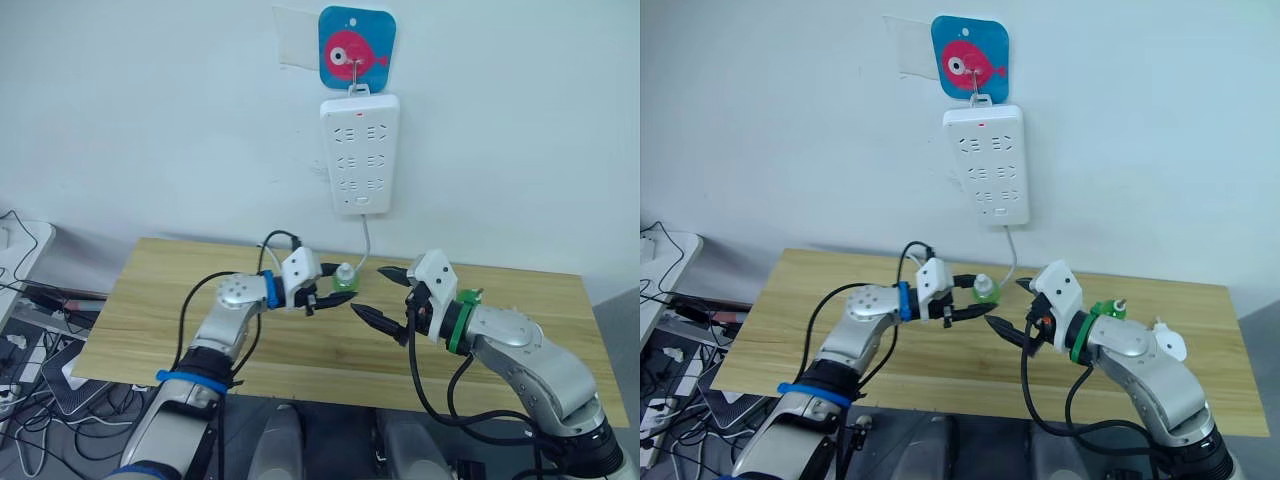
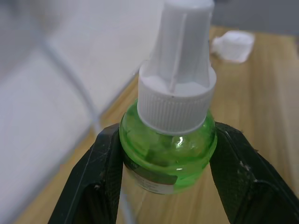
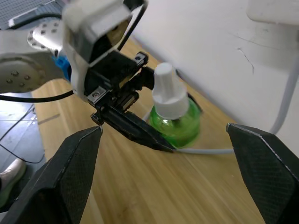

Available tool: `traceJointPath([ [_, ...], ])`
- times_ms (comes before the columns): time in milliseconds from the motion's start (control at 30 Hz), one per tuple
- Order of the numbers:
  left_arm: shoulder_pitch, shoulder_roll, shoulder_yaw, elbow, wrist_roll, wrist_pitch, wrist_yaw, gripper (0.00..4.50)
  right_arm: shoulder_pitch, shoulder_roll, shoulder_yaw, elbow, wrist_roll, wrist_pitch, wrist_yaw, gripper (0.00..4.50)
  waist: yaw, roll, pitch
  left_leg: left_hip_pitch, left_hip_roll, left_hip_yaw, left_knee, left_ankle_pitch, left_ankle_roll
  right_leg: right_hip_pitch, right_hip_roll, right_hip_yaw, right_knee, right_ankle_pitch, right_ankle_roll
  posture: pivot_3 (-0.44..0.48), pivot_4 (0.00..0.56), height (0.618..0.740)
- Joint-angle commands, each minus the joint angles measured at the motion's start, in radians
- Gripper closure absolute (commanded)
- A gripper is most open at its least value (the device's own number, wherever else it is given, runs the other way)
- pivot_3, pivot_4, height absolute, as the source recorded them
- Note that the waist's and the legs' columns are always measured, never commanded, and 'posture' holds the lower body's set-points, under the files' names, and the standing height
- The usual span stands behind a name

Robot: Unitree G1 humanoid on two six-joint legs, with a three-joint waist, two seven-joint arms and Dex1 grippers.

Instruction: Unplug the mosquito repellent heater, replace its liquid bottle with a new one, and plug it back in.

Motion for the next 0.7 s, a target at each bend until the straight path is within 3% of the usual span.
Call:
traceJointPath([
  [33, -0.047, -0.026, -0.024, -0.002, -0.020, 0.011, -0.059, 2.24, 0.025, 0.029, 0.003, 0.000, -0.056, -0.065, -0.045, 0.00, -0.005, 0.000, 0.000, 0.000, 0.000, 0.000, 0.000, 0.000, 0.000, 0.000, 0.000, 0.000, 0.000, 0.000, 0.000, -0.081, 0.186, 0.740],
  [400, -0.097, -0.052, -0.011, 0.040, -0.021, 0.042, -0.110, 2.24, 0.054, 0.135, -0.001, 0.047, -0.117, -0.161, -0.102, 0.00, -0.041, 0.000, -0.001, 0.001, 0.000, -0.002, 0.005, 0.000, 0.001, 0.000, 0.001, 0.000, 0.009, 0.000, 0.000, -0.105, 0.187, 0.740],
  [500, -0.099, -0.051, -0.007, 0.043, -0.019, 0.039, -0.114, 2.24, 0.055, 0.146, -0.001, 0.044, -0.115, -0.159, -0.101, 0.53, -0.043, 0.000, -0.001, 0.001, 0.000, -0.003, 0.005, 0.000, 0.001, 0.000, 0.001, -0.001, 0.010, 0.000, 0.000, -0.102, 0.187, 0.740],
  [700, -0.092, -0.052, -0.010, 0.033, -0.018, 0.044, -0.115, 2.24, 0.047, 0.155, 0.002, 0.049, -0.100, -0.154, -0.087, 2.73, -0.046, 0.000, -0.001, 0.001, 0.000, -0.003, 0.005, 0.000, 0.001, 0.000, 0.000, -0.001, 0.010, 0.000, 0.000, -0.095, 0.187, 0.740],
])
